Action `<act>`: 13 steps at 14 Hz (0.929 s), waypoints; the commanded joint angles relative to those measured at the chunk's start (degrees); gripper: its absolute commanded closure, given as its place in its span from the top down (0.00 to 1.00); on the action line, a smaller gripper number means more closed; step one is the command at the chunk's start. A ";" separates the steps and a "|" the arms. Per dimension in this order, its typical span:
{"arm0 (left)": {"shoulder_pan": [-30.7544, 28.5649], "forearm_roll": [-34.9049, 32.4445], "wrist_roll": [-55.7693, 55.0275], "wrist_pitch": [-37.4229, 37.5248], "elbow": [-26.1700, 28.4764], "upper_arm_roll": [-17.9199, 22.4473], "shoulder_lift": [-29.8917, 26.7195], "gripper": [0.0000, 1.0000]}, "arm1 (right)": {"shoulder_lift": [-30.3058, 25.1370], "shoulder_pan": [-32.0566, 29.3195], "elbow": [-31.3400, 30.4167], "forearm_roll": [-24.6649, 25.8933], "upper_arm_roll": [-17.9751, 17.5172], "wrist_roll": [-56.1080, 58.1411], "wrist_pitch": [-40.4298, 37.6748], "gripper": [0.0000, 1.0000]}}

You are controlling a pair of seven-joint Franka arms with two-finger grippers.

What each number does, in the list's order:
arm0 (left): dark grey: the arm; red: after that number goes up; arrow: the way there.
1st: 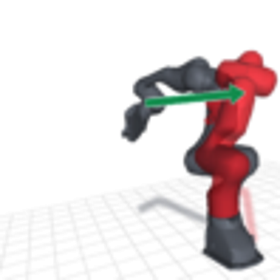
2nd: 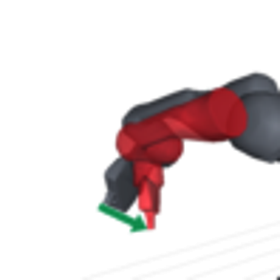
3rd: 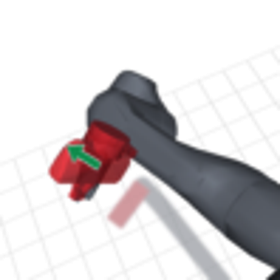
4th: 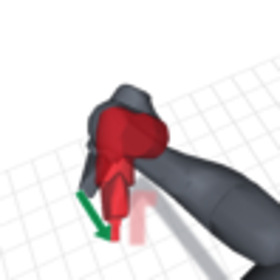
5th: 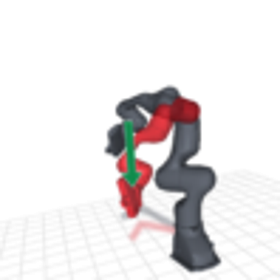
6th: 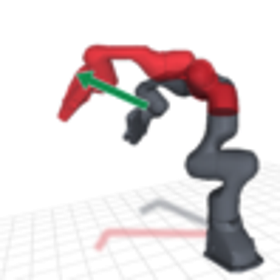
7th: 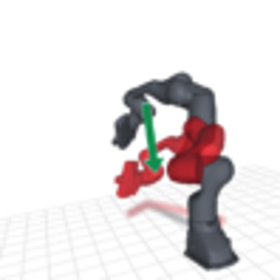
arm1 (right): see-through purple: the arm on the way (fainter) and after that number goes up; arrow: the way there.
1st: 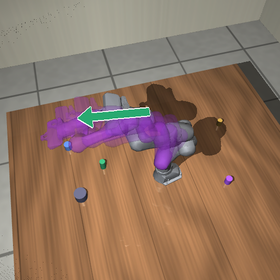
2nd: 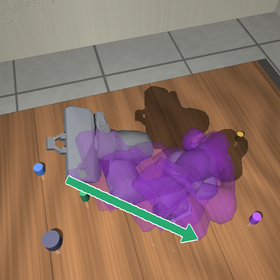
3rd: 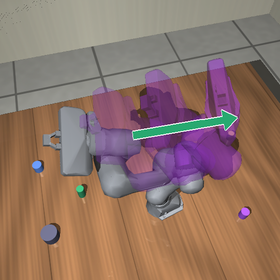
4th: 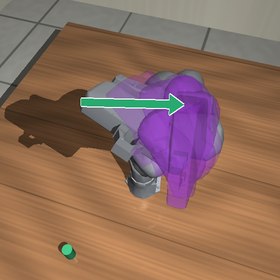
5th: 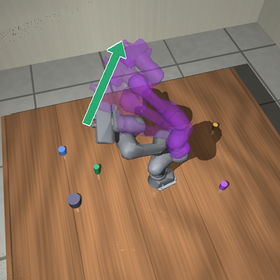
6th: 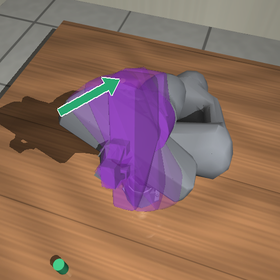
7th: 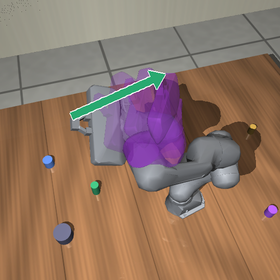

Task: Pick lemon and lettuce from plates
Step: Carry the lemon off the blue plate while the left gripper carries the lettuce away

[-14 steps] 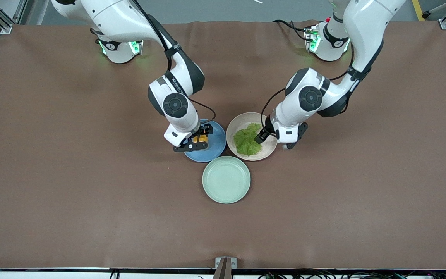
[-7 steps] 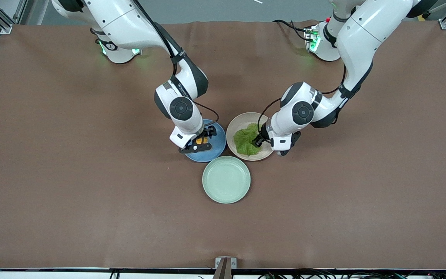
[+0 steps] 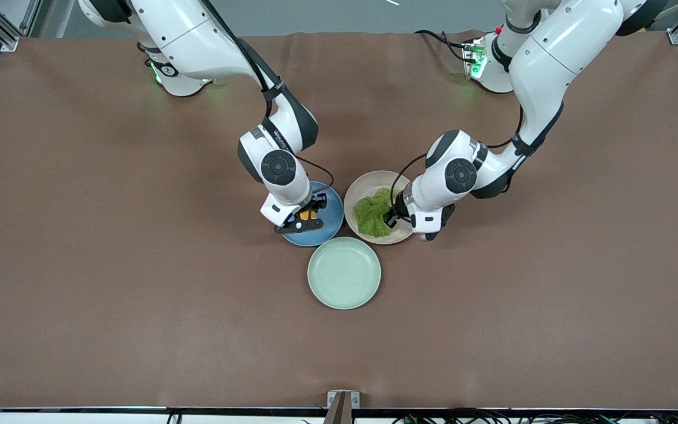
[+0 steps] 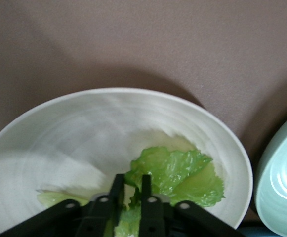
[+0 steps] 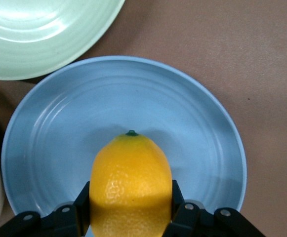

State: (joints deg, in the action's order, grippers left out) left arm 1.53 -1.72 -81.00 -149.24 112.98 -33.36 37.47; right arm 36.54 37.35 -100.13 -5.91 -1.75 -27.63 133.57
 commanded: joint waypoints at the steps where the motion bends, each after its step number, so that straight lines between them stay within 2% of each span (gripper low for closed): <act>1: 0.14 -1.27 -0.83 -0.09 -1.27 0.05 -2.21 0.00 | -1.46 0.18 0.03 -0.95 0.26 -0.41 -1.19 0.24; 3: -0.47 -1.27 -0.92 2.00 -1.19 -0.13 -6.86 0.00 | -7.68 -0.87 -0.06 -0.60 0.69 0.29 -9.15 0.24; 4: -0.73 -1.27 -0.74 6.46 -1.45 0.13 -10.11 0.00 | -11.10 -1.92 -0.32 -0.16 0.78 0.30 -12.94 0.24; 6: -4.40 -1.35 0.05 14.02 -2.76 0.22 -14.69 0.00 | -18.05 -6.57 -0.41 0.37 0.78 2.82 -22.33 0.24; 8: -8.36 -1.35 5.29 18.61 -3.12 0.22 -17.51 0.00 | -23.16 -13.32 -0.33 4.74 0.78 7.57 -29.03 0.24; 10: -14.58 -1.53 12.93 21.51 -1.98 0.14 -19.10 0.00 | -25.02 -21.05 -0.41 8.01 0.78 13.00 -31.86 0.25; 12: -19.17 -2.06 16.03 22.15 -0.32 0.13 -18.93 0.00 | -24.50 -30.19 -0.33 8.02 0.70 22.66 -31.97 0.26; 13: -21.19 -4.49 16.57 21.88 0.82 0.14 -18.32 0.00 | -23.89 -34.41 -0.32 8.11 0.78 28.10 -30.92 0.26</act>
State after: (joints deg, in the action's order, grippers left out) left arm -16.52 -3.29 -65.88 -127.00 110.96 -32.73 18.86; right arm 11.85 10.55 -98.81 1.45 0.42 -7.18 100.86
